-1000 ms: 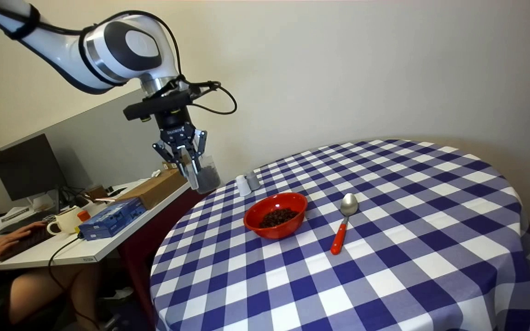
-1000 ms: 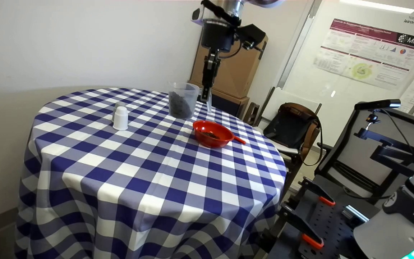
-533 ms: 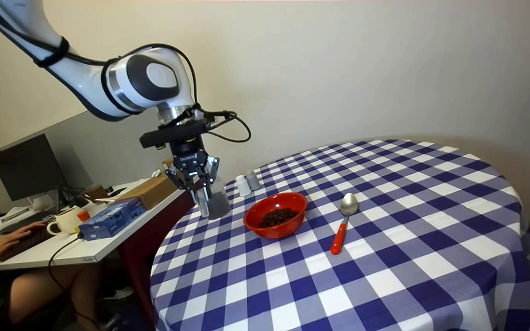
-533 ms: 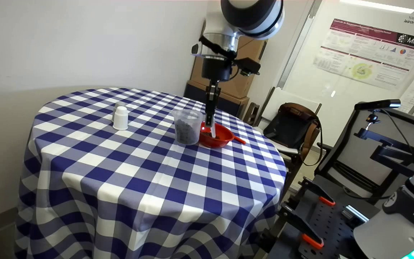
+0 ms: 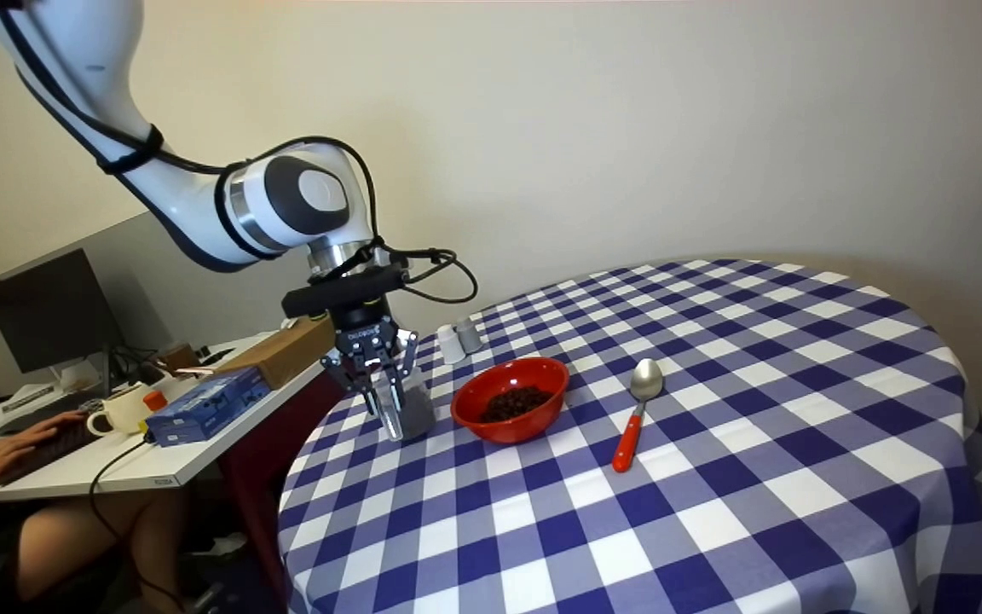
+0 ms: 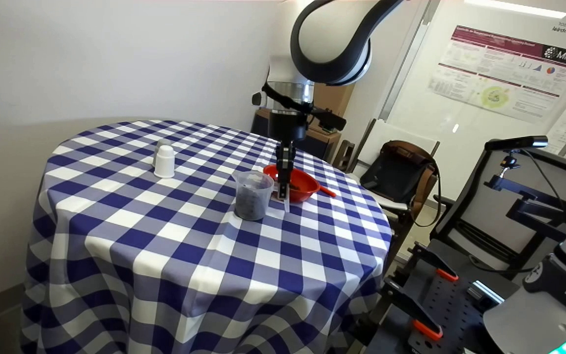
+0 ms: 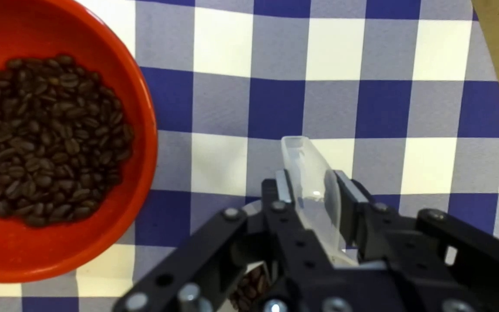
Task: Pour some of the contents of the colourless jar in the orange bowl
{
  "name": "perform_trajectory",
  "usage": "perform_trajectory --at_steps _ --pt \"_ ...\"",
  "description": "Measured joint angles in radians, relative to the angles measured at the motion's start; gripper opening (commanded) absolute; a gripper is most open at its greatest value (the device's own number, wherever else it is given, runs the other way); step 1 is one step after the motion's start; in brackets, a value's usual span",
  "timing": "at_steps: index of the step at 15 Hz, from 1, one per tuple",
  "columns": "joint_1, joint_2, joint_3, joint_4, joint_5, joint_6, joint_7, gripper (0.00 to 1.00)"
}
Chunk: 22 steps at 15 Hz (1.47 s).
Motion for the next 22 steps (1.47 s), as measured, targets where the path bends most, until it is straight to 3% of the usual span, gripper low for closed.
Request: perform_trajectory --at_steps 7,13,19,22 --pt "-0.01 -0.009 0.032 -0.005 0.04 -0.002 -0.066 1.0" --pt "-0.085 -0.175 0.034 -0.052 0.171 -0.07 -0.216 1.0" --pt "-0.108 -0.462 -0.079 -0.143 0.167 -0.206 -0.222 1.0" --pt "-0.11 -0.616 -0.131 -0.224 0.145 -0.206 -0.144 1.0"
